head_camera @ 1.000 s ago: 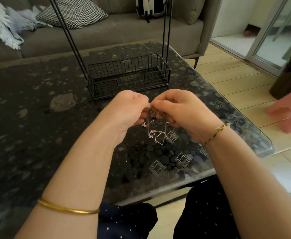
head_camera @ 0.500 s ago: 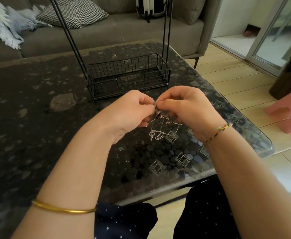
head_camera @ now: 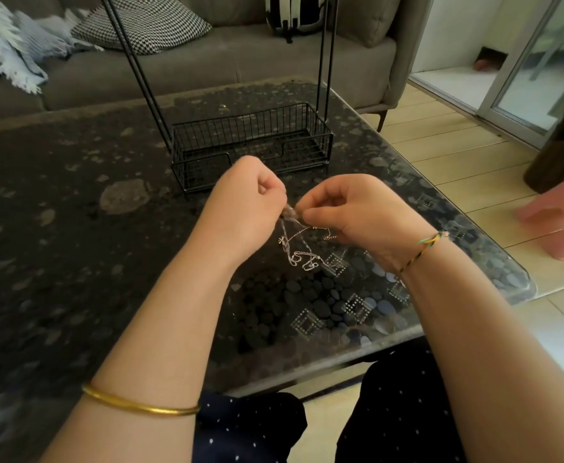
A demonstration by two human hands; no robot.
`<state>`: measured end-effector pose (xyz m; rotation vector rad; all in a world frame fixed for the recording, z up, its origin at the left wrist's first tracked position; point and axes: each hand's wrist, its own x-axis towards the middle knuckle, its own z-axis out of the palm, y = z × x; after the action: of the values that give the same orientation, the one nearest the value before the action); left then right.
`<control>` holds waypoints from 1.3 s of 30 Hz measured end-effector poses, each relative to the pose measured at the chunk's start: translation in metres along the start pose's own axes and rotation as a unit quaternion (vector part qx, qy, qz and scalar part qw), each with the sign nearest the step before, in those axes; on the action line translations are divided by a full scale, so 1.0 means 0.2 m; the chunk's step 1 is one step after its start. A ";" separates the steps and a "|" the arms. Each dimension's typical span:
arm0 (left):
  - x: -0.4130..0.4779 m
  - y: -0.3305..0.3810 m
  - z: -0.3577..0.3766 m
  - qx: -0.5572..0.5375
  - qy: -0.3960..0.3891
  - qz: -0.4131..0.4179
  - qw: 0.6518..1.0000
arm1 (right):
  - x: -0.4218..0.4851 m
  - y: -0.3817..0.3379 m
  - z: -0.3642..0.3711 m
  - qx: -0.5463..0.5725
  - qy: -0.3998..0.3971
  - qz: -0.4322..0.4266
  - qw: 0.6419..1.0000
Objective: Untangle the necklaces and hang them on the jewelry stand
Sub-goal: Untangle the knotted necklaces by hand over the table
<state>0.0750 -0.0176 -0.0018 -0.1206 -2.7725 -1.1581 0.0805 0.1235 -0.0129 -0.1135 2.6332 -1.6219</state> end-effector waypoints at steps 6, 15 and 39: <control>0.01 0.01 -0.02 -0.133 0.020 -0.068 0.989 | -0.01 0.00 -0.03 0.019 0.015 0.027 0.999; -0.01 0.02 -0.01 -0.151 -0.012 -0.063 0.986 | -0.03 -0.03 -0.02 0.065 0.011 0.009 0.998; -0.02 0.02 -0.04 -0.168 -0.078 -0.062 0.981 | -0.01 -0.03 0.01 0.099 0.008 -0.010 0.995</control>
<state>0.0802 -0.0201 0.0062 -0.0753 -2.7189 -1.7115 0.0832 0.1199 -0.0092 -0.1210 2.4711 -1.8870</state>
